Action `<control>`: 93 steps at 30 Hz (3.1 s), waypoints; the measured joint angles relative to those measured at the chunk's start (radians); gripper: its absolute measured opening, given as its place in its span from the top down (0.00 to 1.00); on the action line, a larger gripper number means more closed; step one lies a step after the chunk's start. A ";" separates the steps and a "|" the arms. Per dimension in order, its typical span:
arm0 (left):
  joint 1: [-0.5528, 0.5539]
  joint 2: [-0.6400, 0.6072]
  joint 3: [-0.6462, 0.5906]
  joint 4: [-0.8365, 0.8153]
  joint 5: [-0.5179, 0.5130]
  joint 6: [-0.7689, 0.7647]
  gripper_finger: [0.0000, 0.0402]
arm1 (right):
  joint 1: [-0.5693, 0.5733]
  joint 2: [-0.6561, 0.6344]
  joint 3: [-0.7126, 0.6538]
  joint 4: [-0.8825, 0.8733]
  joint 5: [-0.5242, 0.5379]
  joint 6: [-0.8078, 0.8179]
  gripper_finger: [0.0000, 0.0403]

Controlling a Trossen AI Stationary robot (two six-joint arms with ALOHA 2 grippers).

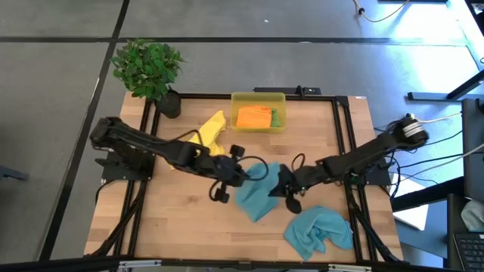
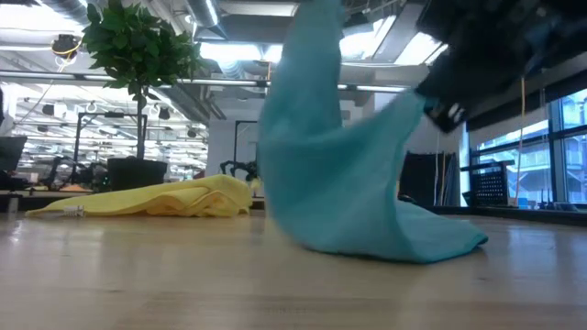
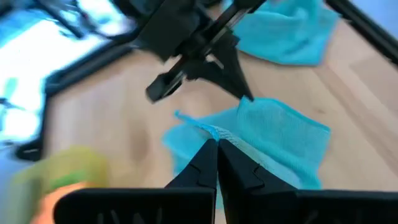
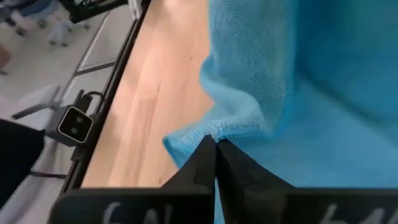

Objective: Fold microfiber towels
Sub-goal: Fold the top blue microfiber cloth

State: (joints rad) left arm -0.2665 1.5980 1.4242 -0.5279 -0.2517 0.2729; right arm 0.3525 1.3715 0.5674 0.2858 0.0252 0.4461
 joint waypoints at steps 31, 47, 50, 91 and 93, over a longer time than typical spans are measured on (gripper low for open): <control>0.004 -0.306 -0.001 -0.178 -0.644 -0.213 1.00 | -0.016 -0.463 0.454 -0.737 0.602 -0.342 0.99; 0.130 -0.482 -0.195 0.050 -0.611 -0.194 1.00 | -0.078 -0.462 0.615 -0.773 0.734 -0.488 0.99; 0.124 -0.516 -0.249 0.097 -0.561 -0.203 1.00 | -0.076 -0.458 0.606 -0.826 0.731 -0.430 0.99; -0.350 -0.439 -0.490 -0.171 -0.758 -0.956 1.00 | 0.180 -0.182 0.599 -1.283 0.661 0.290 0.99; -0.293 -0.439 -0.560 -0.070 -0.692 -0.913 1.00 | 0.150 -0.182 0.565 -1.261 0.656 0.283 0.99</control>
State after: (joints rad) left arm -0.5592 1.1591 0.8645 -0.5979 -0.9434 -0.6398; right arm 0.5021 1.1896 1.1323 -0.9750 0.6811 0.7289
